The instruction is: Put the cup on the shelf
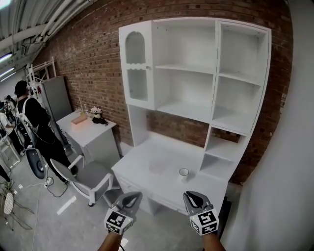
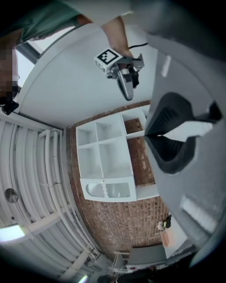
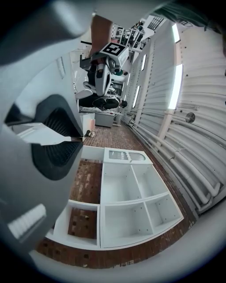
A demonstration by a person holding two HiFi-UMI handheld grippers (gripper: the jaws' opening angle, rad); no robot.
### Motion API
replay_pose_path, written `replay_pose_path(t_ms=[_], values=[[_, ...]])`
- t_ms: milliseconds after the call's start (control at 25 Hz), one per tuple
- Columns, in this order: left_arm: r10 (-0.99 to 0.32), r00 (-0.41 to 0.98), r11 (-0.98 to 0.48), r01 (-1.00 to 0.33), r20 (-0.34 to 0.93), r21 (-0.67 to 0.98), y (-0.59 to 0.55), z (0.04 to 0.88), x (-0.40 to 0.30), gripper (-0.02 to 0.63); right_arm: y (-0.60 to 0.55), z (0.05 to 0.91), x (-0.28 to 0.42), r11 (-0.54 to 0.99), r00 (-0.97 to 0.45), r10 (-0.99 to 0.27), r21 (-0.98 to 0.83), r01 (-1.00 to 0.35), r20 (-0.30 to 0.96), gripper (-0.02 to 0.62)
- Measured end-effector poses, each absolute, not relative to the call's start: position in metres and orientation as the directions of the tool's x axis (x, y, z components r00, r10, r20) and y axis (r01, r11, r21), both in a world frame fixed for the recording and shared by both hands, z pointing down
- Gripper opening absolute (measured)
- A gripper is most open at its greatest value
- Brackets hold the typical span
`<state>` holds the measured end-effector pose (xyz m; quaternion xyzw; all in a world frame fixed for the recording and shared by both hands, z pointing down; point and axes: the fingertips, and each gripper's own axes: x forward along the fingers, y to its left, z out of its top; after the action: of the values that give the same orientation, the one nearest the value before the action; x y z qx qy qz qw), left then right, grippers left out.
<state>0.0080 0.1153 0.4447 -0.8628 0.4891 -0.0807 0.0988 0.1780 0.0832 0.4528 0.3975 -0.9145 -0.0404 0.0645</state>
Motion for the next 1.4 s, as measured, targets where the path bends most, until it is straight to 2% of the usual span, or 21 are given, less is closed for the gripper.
replay_pose_path(t_ms=[320, 760, 1400], values=[[-0.86, 0.506, -0.506, -0.826, 0.067, -0.249, 0.08, 0.454, 0.033, 0.003, 0.048, 0.462, 0.202, 0.684, -0.679, -0.729, 0.104, -0.722, 0.085, 0.038], [-0.818, 0.57, -0.572, -0.792, 0.077, -0.213, 0.003, 0.465, 0.029, 0.004, -0.009, 0.471, 0.204, 0.625, -0.613, -0.78, 0.104, -0.774, 0.125, 0.039], [-0.758, 0.648, -0.65, -0.741, 0.073, -0.17, -0.105, 0.478, -0.035, 0.005, -0.093, 0.483, 0.144, 0.538, -0.519, -0.839, 0.111, -0.835, 0.163, 0.04]])
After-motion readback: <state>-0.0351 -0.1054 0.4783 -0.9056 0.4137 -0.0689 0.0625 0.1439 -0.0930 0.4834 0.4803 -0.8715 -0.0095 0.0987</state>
